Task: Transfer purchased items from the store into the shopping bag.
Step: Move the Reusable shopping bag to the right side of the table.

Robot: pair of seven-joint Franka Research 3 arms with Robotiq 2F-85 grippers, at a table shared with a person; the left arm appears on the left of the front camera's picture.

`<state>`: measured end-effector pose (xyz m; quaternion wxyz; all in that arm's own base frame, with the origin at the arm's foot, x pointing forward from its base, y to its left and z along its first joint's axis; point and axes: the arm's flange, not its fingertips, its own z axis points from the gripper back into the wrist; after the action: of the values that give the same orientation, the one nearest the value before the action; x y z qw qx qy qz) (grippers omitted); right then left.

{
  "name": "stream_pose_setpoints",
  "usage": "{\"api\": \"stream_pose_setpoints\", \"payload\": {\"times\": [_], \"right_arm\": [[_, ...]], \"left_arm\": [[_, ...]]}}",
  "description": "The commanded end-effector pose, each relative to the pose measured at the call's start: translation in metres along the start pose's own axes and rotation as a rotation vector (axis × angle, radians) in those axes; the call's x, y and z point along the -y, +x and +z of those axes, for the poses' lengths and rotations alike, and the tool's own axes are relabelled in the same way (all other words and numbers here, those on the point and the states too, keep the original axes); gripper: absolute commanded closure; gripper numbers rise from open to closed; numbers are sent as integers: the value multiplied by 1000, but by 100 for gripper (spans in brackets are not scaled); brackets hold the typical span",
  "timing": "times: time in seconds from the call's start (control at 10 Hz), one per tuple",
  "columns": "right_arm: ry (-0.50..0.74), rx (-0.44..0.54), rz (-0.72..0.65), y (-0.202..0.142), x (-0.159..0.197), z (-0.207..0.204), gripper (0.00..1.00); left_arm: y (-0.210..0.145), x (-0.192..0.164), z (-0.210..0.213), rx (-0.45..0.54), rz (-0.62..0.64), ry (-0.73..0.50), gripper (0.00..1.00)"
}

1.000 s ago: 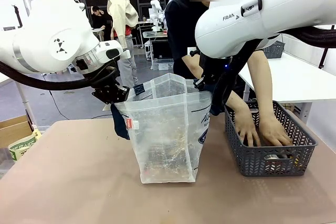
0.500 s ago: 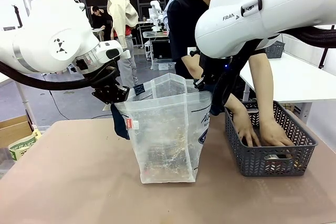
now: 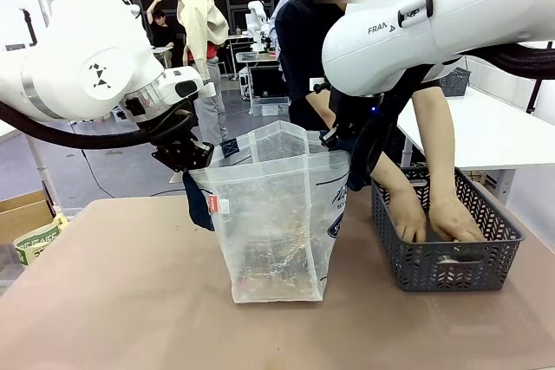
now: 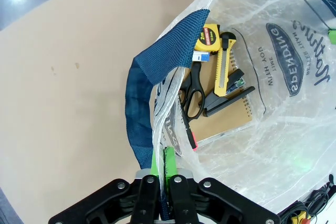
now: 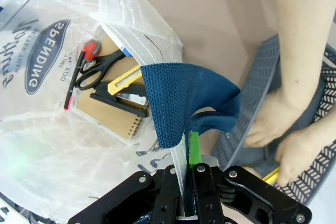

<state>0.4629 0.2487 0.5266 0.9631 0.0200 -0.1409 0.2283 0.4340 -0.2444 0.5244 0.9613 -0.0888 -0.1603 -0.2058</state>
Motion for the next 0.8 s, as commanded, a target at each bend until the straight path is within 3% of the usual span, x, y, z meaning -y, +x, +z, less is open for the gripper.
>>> {"api": "stream_pose_setpoints", "payload": {"times": [0.0,0.7], "right_arm": [[0,2,-1,0,0,1,100],[0,2,-1,0,0,1,100]], "left_arm": [[0,-2,1,2,5,0,100],[0,-2,1,2,5,0,100]]}}
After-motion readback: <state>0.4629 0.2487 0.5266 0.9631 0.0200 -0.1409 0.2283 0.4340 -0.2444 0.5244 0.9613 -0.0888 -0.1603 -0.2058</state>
